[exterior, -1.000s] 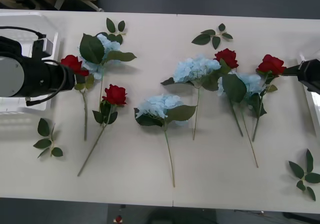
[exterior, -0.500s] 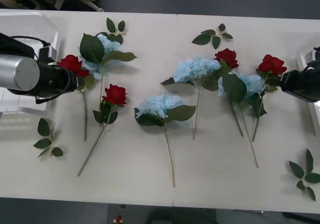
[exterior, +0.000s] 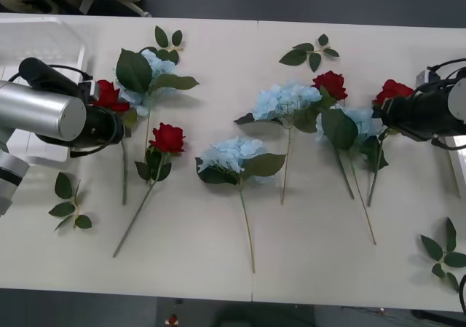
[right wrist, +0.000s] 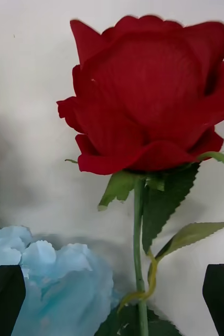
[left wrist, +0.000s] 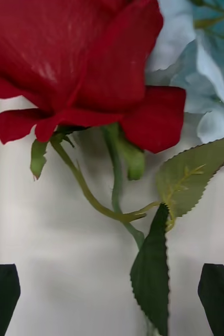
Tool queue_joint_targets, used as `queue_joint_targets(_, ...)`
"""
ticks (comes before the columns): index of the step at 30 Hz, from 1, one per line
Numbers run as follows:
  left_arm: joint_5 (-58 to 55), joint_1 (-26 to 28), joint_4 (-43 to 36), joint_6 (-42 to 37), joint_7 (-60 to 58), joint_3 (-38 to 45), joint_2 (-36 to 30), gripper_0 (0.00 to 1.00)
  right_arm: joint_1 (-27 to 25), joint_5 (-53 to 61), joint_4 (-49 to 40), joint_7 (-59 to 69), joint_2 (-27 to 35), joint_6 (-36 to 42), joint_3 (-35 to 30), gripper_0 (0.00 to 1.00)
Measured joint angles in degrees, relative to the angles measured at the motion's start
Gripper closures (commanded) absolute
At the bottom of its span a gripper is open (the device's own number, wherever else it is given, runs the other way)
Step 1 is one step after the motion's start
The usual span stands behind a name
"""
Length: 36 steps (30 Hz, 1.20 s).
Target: Put the red flowers into the right box and the blue flowers into the left box
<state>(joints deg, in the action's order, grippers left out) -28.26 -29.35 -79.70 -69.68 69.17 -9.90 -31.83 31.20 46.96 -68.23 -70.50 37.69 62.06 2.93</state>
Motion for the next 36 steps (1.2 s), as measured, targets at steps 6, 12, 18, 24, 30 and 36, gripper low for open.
queue_joint_targets(6, 0.8, 0.0, 1.8, 2.2, 0.0, -0.1, 0.1, 0.0, 3.4, -1.0, 4.9, 0.0, 0.0, -2.4, 5.9, 0.0)
queue_joint_targets(12, 3.1, -1.7, 4.6, 3.0, 0.0, -4.0, 0.1, 0.0, 5.7, -1.3, 9.8, 0.0, -0.1, -3.5, 7.5, 0.0)
queue_joint_targets(18, 2.6, -4.0, 6.6, 5.0, 0.0, -6.8, 0.1, 0.0, 7.4, -1.7, 13.2, 0.0, -0.1, -4.3, 8.1, 0.0)
queue_joint_targets(24, 1.7, -4.1, 6.9, 6.0, 0.0, -7.6, 0.1, 0.02, 7.4, -2.6, 13.6, 0.0, -0.1, -4.8, 10.1, 0.0)
queue_joint_targets(30, 0.6, -4.2, 11.5, 12.5, 0.0, -8.5, 0.1, 0.04, 7.4, -2.6, 15.7, 0.0, -0.1, -6.7, 10.0, 0.0)
queue_joint_targets(36, 0.6, -5.1, 11.7, 12.9, 0.0, -9.8, 0.1, 0.17, 7.5, -2.7, 15.8, 0.0, -0.1, -6.8, 10.0, 0.3)
